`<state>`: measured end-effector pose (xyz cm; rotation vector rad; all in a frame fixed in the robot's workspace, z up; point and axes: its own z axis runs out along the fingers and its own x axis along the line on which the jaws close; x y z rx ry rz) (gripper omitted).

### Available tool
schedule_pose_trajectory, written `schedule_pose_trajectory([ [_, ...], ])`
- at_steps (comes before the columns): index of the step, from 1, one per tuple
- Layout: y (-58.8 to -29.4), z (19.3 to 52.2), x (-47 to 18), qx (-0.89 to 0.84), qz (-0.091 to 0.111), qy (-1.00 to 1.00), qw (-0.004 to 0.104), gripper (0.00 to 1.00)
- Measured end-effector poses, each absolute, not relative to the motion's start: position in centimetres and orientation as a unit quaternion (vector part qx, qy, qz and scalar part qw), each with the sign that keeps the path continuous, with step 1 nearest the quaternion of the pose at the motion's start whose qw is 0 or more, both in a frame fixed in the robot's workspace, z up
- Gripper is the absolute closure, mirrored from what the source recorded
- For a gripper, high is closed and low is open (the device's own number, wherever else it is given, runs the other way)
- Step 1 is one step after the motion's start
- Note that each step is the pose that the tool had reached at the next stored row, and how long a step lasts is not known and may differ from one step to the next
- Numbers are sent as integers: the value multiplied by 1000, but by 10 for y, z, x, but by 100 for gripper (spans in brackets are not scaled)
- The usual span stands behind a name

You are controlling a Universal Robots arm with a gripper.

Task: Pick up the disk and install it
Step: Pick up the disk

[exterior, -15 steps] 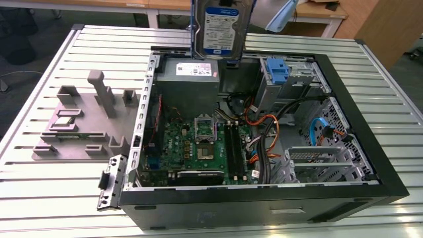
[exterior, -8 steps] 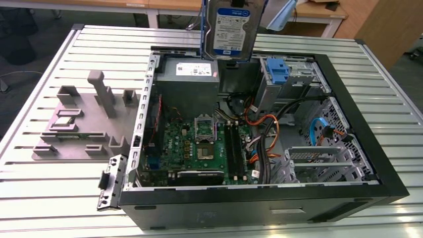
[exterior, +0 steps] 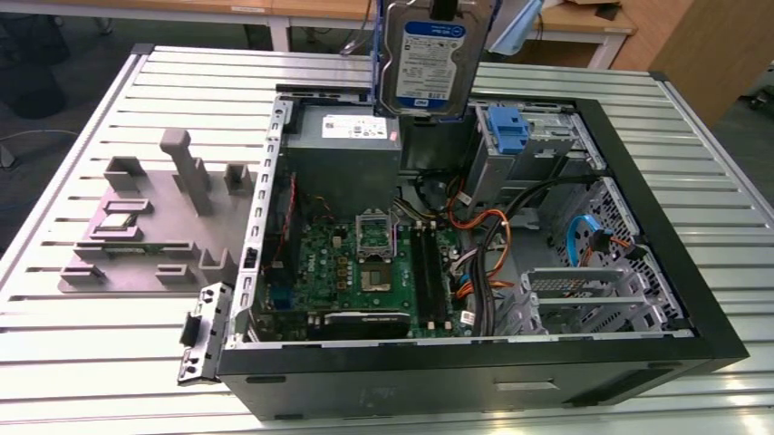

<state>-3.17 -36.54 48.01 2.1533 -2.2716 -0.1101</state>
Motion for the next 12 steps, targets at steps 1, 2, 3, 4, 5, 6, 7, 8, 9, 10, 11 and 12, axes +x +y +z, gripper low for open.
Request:
schedule_pose_trajectory([
  [1,-368,480,-31,688,-35,-725,5,65],
  [2,-370,480,-31,688,-35,-725,5,65],
  [3,-372,480,-31,688,-35,-725,5,65],
  [4,-375,480,-30,688,-35,-725,5,65],
  [5,-377,480,-30,688,-35,-725,5,65],
  [6,-379,480,-30,688,-35,-725,5,65],
  [7,-382,480,-30,688,-35,-725,5,65],
  [8,-385,480,-30,688,-35,-725,5,65],
  [9,-387,480,-30,688,-35,-725,5,65],
  [10,-390,480,-30,688,-35,-725,5,65],
  [11,-392,480,-29,688,-35,-725,5,65],
  [12,-394,480,-29,688,-35,-725,5,65],
])
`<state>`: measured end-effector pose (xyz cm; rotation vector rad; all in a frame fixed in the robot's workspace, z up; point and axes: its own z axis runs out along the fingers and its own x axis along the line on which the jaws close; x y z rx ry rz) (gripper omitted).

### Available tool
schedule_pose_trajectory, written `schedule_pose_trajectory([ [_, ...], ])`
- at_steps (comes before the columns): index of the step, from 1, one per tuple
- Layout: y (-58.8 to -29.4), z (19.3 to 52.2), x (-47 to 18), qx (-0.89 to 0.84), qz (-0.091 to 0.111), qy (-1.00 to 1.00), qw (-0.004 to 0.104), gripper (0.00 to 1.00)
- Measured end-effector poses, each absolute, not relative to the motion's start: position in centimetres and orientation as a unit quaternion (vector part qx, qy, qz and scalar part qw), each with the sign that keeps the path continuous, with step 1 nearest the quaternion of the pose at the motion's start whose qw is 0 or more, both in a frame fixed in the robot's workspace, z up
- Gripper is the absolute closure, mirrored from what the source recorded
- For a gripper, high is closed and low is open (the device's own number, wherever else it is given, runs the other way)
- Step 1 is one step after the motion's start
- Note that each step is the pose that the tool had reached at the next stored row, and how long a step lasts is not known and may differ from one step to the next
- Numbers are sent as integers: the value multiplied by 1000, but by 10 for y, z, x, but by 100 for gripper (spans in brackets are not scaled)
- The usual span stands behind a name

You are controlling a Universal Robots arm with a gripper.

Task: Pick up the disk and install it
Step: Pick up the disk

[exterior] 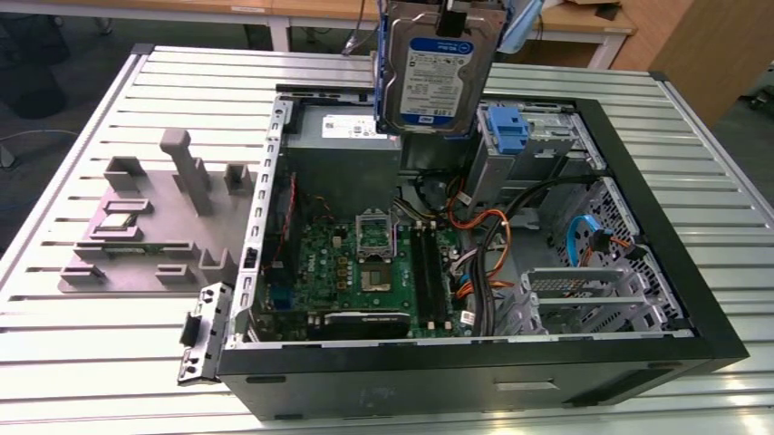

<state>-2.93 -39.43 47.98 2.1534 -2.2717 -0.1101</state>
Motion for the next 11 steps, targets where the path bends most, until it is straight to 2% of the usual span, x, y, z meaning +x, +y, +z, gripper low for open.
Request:
schedule_pose_trajectory([
  [11,-410,480,-29,687,-35,-725,5,65],
])
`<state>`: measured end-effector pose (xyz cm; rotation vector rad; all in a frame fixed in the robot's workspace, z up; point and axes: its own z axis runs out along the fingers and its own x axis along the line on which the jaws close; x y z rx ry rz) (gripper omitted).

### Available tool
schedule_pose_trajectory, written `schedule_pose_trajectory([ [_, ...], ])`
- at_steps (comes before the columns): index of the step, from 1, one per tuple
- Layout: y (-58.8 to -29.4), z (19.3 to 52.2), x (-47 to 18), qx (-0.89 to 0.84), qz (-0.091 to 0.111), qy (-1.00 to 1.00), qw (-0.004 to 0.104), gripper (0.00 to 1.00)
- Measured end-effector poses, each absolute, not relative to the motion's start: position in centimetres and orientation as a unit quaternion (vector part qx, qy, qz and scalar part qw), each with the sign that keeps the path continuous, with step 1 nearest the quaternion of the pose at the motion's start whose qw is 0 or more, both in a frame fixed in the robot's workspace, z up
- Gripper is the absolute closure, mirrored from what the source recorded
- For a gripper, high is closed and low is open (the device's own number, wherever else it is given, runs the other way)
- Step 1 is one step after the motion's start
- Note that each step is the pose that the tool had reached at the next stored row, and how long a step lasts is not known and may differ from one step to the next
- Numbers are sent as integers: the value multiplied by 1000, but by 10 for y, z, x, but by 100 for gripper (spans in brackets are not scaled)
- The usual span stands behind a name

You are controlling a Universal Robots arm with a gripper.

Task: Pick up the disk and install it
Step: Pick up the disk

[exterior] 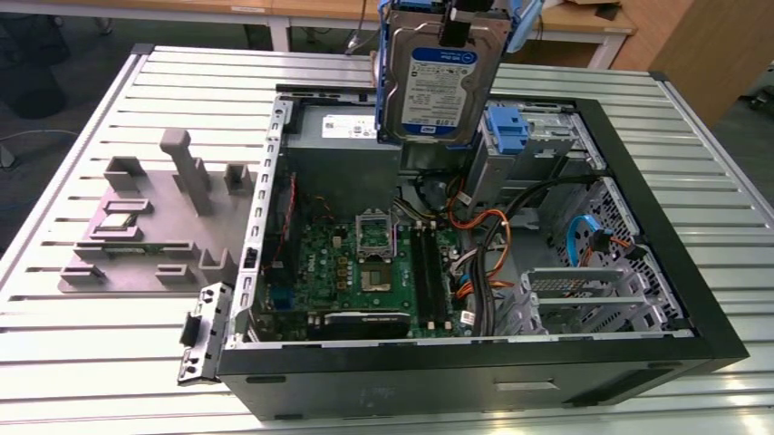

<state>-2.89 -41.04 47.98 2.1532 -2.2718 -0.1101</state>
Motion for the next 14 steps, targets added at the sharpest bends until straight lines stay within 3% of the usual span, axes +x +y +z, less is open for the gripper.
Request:
schedule_pose_trajectory([
  [14,-421,480,-29,688,-35,-725,5,65],
])
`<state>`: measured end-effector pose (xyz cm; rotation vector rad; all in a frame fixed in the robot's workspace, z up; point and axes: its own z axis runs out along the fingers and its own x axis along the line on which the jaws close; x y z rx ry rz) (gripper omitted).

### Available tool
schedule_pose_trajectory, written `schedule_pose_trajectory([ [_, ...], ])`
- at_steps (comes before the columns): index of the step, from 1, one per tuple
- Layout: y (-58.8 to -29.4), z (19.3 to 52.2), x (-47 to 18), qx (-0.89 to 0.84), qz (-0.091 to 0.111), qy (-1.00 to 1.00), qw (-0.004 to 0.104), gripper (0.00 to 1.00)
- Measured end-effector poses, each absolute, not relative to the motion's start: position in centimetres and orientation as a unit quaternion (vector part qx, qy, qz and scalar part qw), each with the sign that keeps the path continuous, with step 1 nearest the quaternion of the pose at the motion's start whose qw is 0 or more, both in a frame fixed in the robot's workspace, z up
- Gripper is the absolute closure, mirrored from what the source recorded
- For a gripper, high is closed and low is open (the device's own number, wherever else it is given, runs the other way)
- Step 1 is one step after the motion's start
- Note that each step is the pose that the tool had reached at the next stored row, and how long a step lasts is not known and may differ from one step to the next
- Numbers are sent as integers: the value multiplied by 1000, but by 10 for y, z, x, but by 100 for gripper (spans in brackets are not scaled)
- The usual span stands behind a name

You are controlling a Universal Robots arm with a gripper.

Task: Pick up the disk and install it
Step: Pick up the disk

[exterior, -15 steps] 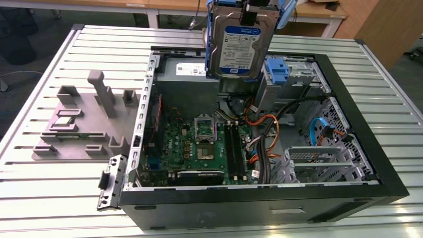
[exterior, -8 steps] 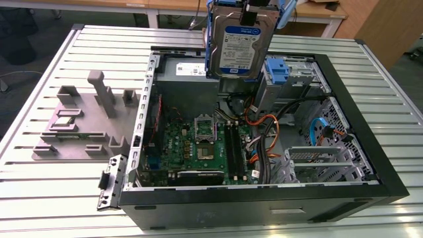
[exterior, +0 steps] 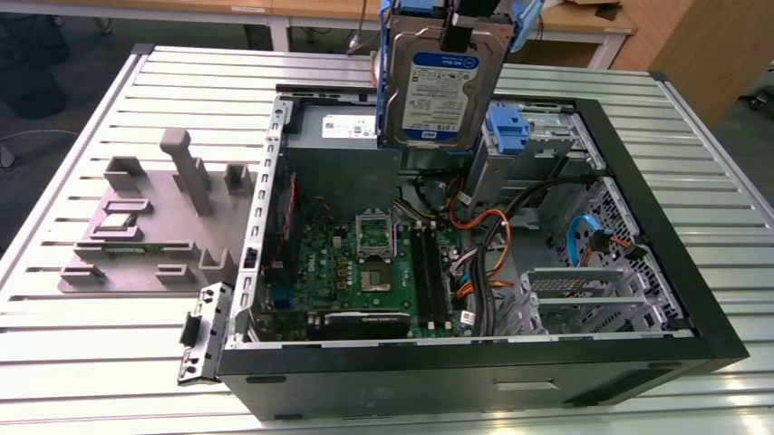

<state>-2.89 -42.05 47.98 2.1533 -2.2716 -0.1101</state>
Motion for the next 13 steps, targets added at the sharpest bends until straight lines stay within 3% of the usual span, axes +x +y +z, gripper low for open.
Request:
schedule_pose_trajectory([
  [13,-447,480,-29,688,-35,-725,5,65],
])
